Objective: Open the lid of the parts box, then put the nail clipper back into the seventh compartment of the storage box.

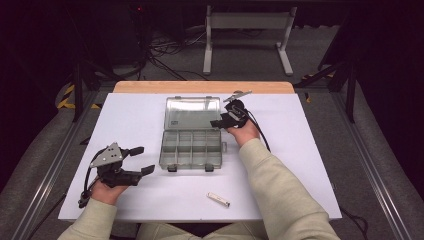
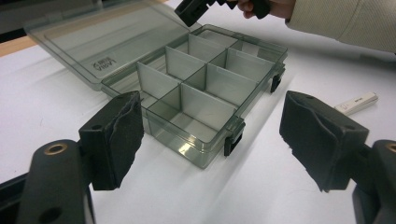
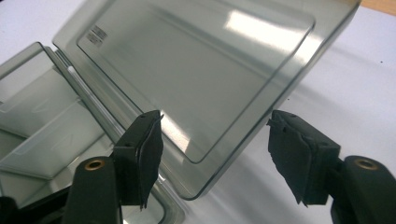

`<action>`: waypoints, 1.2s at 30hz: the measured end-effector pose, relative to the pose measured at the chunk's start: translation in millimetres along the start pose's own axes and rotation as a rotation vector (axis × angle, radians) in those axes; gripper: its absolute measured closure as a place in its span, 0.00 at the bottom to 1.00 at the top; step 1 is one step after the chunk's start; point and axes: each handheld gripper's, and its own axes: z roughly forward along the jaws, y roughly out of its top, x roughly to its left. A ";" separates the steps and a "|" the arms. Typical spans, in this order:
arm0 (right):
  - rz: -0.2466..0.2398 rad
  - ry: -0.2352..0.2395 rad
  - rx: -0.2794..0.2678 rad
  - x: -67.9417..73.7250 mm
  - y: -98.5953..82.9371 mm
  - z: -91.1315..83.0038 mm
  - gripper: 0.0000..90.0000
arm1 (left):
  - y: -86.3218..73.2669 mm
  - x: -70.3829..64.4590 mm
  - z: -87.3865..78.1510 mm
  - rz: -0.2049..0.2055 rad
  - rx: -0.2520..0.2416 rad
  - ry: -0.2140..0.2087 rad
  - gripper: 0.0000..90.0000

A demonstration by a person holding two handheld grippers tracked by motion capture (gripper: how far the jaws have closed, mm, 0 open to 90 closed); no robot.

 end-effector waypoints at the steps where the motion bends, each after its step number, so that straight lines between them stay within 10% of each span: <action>1: -0.002 -0.002 -0.001 1.0 0.3 -1.7 0.38 | 0.2 0.1 0.1 0.000 -0.002 -0.002 0.25; 21: -0.182 0.035 -0.130 63.7 -11.8 -89.2 0.28 | 3.7 0.8 -7.0 0.013 -0.041 0.020 0.17; 36: -0.227 0.072 -0.173 87.4 -36.4 -125.6 0.29 | 4.3 -3.0 -9.6 0.006 -0.078 0.022 0.09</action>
